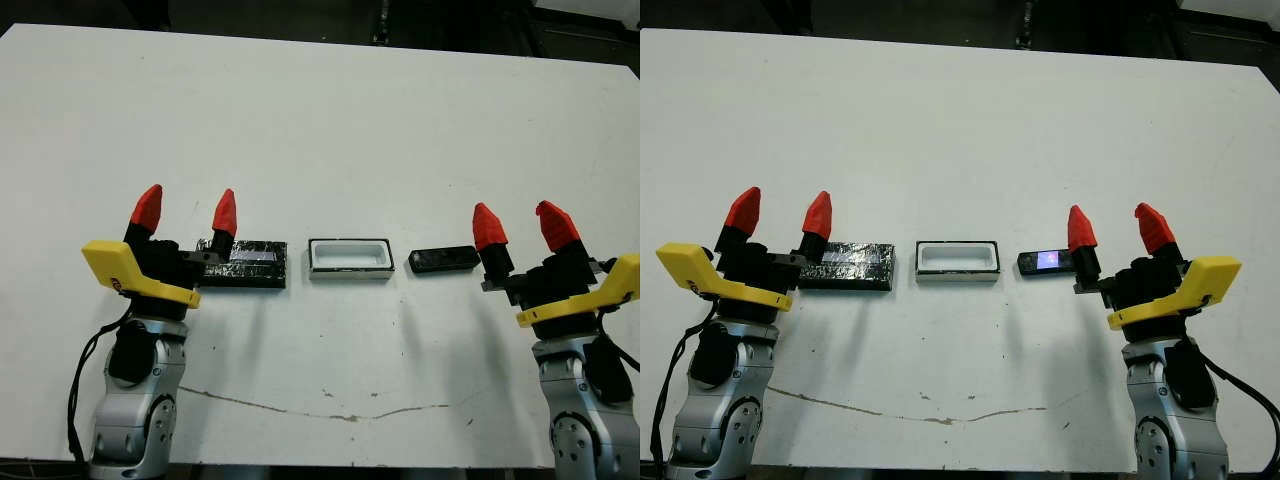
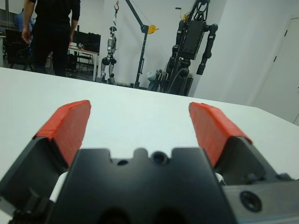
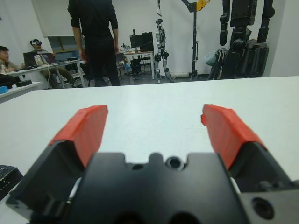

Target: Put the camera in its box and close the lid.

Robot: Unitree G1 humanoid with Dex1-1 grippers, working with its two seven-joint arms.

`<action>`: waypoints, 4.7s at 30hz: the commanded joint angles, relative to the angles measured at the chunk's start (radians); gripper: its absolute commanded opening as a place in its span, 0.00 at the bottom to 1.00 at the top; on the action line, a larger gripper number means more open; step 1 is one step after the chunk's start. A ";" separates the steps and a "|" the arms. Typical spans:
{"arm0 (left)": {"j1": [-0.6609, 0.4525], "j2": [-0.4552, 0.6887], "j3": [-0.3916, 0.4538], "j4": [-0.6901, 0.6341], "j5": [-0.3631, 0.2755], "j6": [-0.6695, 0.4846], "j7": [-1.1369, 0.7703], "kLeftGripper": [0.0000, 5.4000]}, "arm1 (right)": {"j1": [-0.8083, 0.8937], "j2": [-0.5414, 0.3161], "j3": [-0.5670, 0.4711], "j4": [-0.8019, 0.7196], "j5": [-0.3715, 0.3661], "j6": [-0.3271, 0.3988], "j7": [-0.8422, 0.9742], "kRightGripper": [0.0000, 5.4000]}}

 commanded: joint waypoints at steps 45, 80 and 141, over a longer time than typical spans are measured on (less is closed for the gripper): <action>0.037 -0.007 0.003 -0.006 0.016 -0.001 0.010 1.00 | -1.086 -0.586 0.558 0.958 -0.450 -0.054 1.329 1.00; 0.043 -0.003 -0.002 -0.013 0.011 0.014 0.011 1.00 | -0.981 -0.494 0.639 1.006 -0.613 -0.198 1.286 0.93; 0.048 -0.009 -0.010 -0.017 0.024 0.016 0.022 1.00 | -1.192 -0.261 0.485 1.162 -0.393 0.107 1.360 0.31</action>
